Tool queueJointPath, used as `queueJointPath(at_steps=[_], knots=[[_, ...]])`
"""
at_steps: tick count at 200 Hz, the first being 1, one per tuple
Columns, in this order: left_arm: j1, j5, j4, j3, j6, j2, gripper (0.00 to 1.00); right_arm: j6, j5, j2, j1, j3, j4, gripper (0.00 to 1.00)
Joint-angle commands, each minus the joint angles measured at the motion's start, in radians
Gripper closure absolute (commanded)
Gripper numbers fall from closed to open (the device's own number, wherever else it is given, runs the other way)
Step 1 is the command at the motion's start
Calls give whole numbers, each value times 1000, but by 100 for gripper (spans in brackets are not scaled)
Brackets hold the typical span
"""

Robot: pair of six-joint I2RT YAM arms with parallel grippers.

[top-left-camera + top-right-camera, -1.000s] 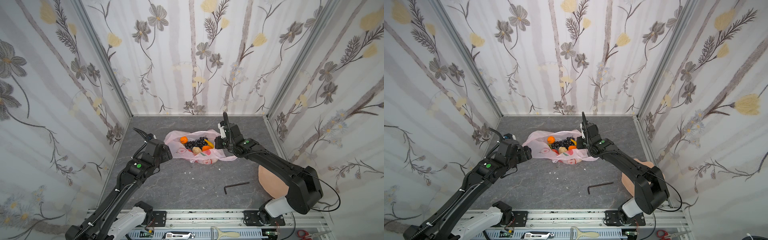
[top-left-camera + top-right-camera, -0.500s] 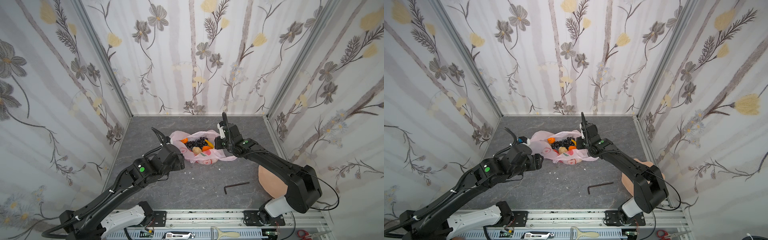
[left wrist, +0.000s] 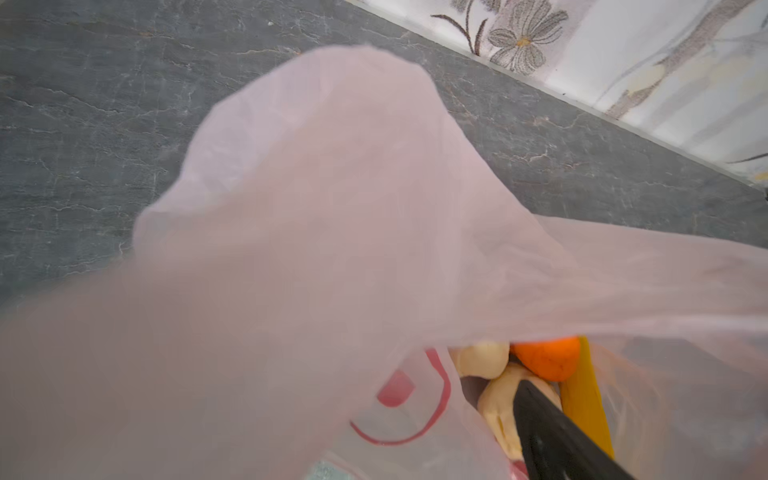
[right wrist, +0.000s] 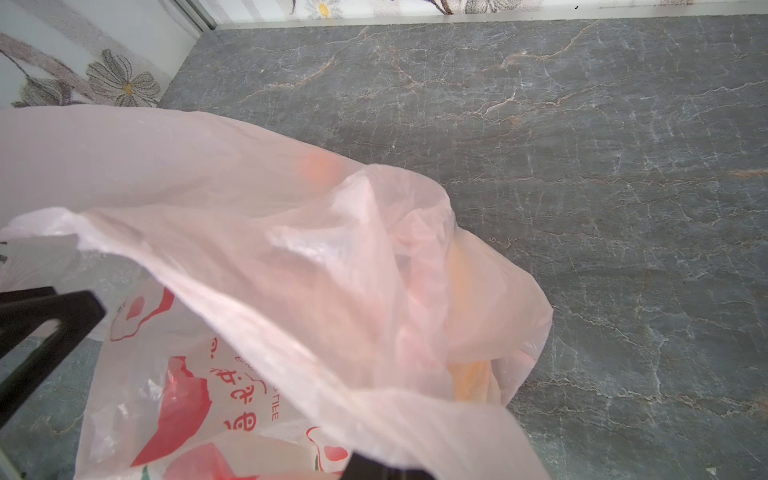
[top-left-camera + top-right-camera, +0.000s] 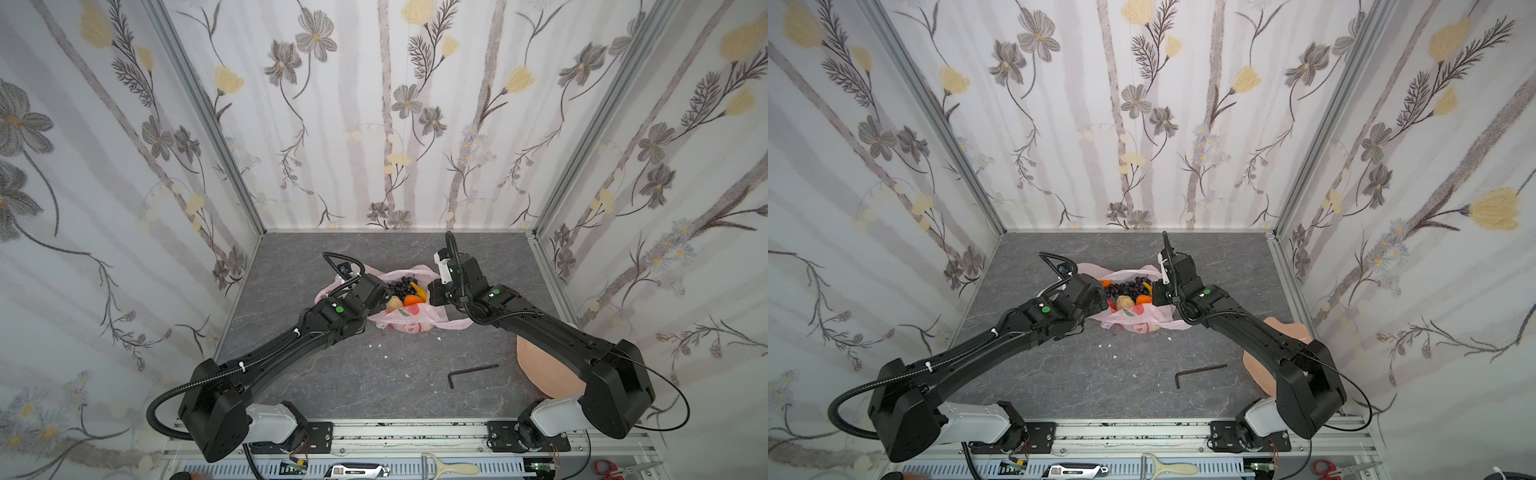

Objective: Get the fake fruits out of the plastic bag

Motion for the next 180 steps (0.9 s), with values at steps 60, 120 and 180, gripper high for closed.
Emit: queueJointPath(at_steps=[60,120,180], knots=[[113,-46,141,113,26,270,5,-2,-52,-67,16,-61,118,100],[163,32,147,205,175,408,50,24,-66,-92,-51,-99,107,100],[159,144,273,-112,312,13,100,64,-297,-11,-298,-94,208,100]])
